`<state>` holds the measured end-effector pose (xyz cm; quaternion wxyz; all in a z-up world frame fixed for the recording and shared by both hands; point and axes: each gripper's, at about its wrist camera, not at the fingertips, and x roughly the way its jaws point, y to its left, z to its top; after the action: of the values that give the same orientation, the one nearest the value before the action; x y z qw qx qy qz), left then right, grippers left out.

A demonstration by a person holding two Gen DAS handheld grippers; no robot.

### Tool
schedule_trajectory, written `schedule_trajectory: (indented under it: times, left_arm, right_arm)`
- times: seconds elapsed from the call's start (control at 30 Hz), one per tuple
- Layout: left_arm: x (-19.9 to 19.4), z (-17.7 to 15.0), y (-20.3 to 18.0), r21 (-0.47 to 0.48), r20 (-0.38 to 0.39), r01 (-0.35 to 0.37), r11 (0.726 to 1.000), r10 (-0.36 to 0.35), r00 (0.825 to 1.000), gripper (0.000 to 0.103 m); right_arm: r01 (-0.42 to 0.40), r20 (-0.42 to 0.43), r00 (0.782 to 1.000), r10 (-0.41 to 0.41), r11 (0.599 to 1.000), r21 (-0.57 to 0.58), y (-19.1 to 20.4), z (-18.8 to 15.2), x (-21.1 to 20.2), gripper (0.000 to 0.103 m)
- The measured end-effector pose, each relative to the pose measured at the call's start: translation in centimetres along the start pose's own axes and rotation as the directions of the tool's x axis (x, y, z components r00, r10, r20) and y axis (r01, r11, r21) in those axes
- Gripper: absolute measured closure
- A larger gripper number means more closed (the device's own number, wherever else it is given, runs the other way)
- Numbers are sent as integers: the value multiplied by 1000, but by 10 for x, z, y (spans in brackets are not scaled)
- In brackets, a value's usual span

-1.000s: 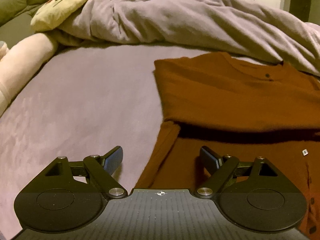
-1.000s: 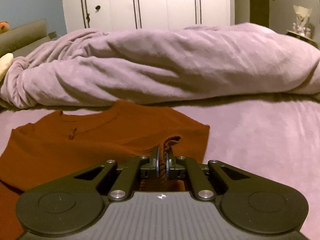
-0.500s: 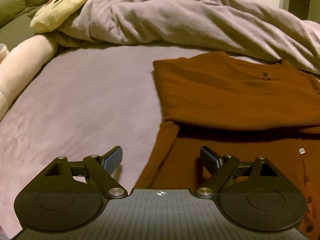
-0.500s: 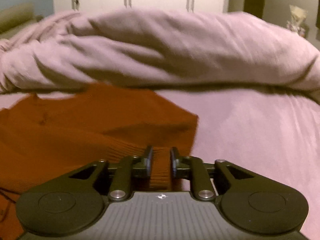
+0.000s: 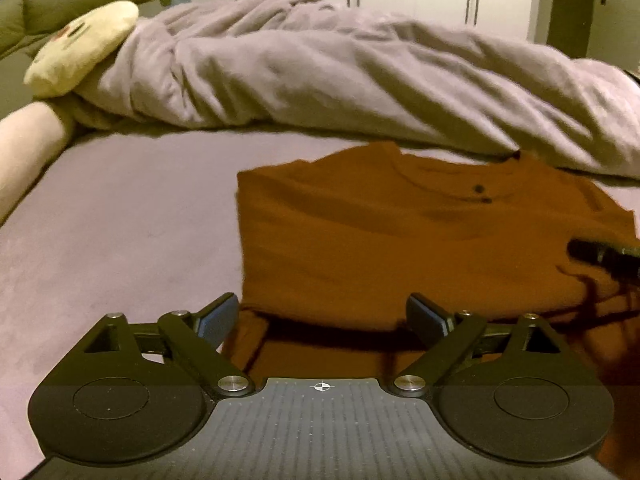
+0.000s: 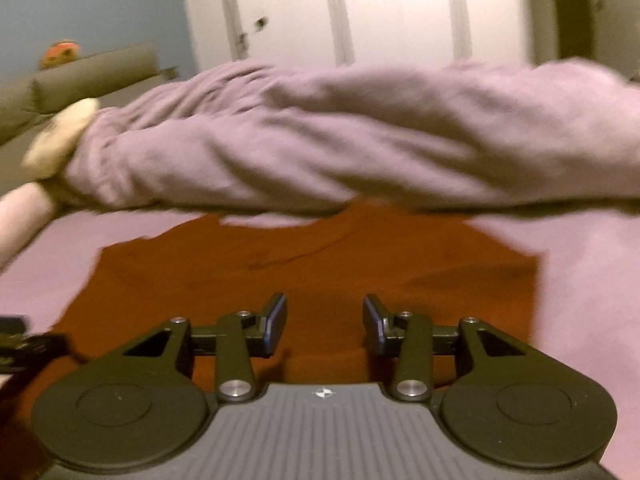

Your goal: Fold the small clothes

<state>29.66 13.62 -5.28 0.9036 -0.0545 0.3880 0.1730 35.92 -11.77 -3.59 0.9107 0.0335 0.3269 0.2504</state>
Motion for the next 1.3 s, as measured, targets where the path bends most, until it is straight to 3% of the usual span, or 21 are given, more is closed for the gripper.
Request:
schedule_trajectory:
  times: [0.03, 0.13, 0.2, 0.33, 0.4, 0.43, 0.47, 0.6, 0.77, 0.87, 0.93, 1.0, 1.1, 1.27, 1.3]
  left_arm:
    - [8, 0, 0, 9, -13, -18, 1000, 18, 1000, 8]
    - [23, -3, 8, 15, -50, -61, 998, 62, 997, 8]
    - [24, -6, 18, -14, -59, -63, 998, 62, 996, 6]
    - [9, -13, 40, -61, -77, -77, 995, 72, 994, 8]
    - [-12, -24, 50, -45, -77, -89, 995, 86, 993, 8]
    - [-23, -31, 55, -37, -73, -78, 996, 75, 995, 8]
    - [-33, -39, 60, -31, -82, -61, 998, 59, 995, 8]
    - [-79, -79, 80, -23, -142, -11, 1000, 8, 990, 8]
    - [-122, -124, 90, -43, -180, 50, 998, -57, 982, 8]
    - [-131, -141, 95, -111, -208, 73, 991, -95, 973, 11]
    - [-135, -150, 99, -185, -222, 118, 976, -159, 962, 12]
    - [-137, -159, 98, -221, -241, 134, 966, -188, 952, 17]
    - [-138, -164, 96, -214, -244, 133, 968, -185, 952, 22]
    - [-140, -162, 97, -240, -250, 155, 958, -216, 944, 50]
    - [-140, -163, 97, -248, -253, 162, 955, -225, 941, 53]
  right_arm:
    - [-11, -29, 1000, 11, 1000, 25, -3, -3, 8, 60]
    - [-44, -5, 999, 44, 996, 74, -21, -6, 10, 61]
    - [-21, 0, 1000, 21, 995, 95, -32, -4, 7, 62]
    - [170, -26, 985, -168, 983, 66, -53, -6, -7, 63]
    - [303, -40, 952, -302, 953, 9, -54, -5, -21, 63]
    - [366, -49, 929, -366, 931, -2, -55, -7, -33, 58]
    - [379, -62, 924, -377, 925, 24, -59, -9, -45, 56]
    - [290, -101, 956, -275, 940, 178, -72, -41, -112, 55]
    - [223, -163, 969, -185, 941, 255, -70, -102, -188, 45]
    - [211, -212, 965, -152, 933, 292, -67, -136, -218, 45]
    - [195, -223, 967, -124, 924, 330, -66, -151, -230, 45]
    - [174, -233, 968, -93, 919, 355, -65, -163, -235, 45]
    - [144, -236, 970, -58, 919, 367, -64, -177, -240, 45]
    - [110, -231, 973, -22, 919, 378, -66, -179, -235, 46]
    - [93, -231, 973, -3, 919, 383, -66, -179, -235, 55]
